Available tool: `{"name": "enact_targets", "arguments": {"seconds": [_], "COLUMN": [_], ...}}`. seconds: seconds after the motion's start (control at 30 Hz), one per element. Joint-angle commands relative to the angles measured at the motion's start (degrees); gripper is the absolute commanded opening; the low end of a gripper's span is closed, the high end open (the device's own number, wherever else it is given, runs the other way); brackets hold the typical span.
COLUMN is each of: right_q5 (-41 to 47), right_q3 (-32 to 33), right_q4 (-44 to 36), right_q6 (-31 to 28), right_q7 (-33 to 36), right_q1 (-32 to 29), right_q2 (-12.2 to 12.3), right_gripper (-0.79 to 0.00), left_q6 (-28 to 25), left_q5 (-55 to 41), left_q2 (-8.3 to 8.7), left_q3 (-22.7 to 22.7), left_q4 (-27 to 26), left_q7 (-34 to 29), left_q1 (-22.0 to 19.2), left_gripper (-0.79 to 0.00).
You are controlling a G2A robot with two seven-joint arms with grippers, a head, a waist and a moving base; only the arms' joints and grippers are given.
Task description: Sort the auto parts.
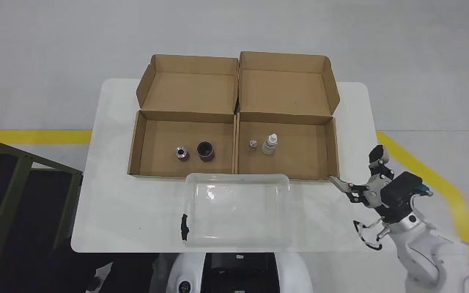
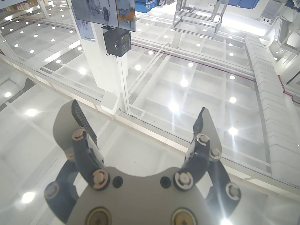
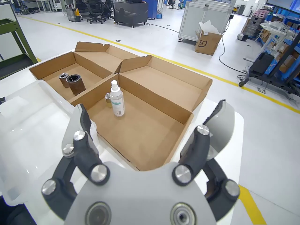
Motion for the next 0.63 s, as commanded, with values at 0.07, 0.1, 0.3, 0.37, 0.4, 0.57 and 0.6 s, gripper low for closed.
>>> {"name": "enact_targets", "arguments": {"seconds": [0.07, 0.1, 0.3, 0.37, 0.4, 0.57, 0.6], "right_q5": [0.3, 0.3, 0.1, 0.1, 0.1, 0.1, 0.1], "right_q3": [1.7, 1.9, 2.0, 2.0, 2.0, 2.0, 2.0], "right_q4": [-1.1, -1.3, -1.5, -1.5, -1.5, -1.5, -1.5], "right_q6": [0.2, 0.0, -0.3, -0.3, -0.3, -0.3, -0.3], "right_q7": [-0.2, -0.2, -0.1, -0.1, -0.1, -0.1, -0.1], "right_q1": [-1.7, -1.9, -2.0, -2.0, -2.0, -2.0, -2.0], "right_q2": [0.1, 0.2, 0.2, 0.2, 0.2, 0.2, 0.2], "right_gripper": [0.0, 0.0, -0.001, -0.001, 0.0, 0.0, 0.0], "left_q6": [0.0, 0.0, 0.0, 0.0, 0.0, 0.0, 0.0], "left_q5": [0.0, 0.0, 0.0, 0.0, 0.0, 0.0, 0.0], "left_q2": [0.0, 0.0, 0.0, 0.0, 0.0, 0.0, 0.0], "left_q3": [0.0, 0.0, 0.0, 0.0, 0.0, 0.0, 0.0], "left_q4": [0.0, 0.0, 0.0, 0.0, 0.0, 0.0, 0.0], "left_q7": [0.0, 0.0, 0.0, 0.0, 0.0, 0.0, 0.0], "left_q1": [0.0, 0.0, 0.0, 0.0, 0.0, 0.0, 0.0], "left_gripper": [0.0, 0.0, -0.001, -0.001, 0.0, 0.0, 0.0]}}
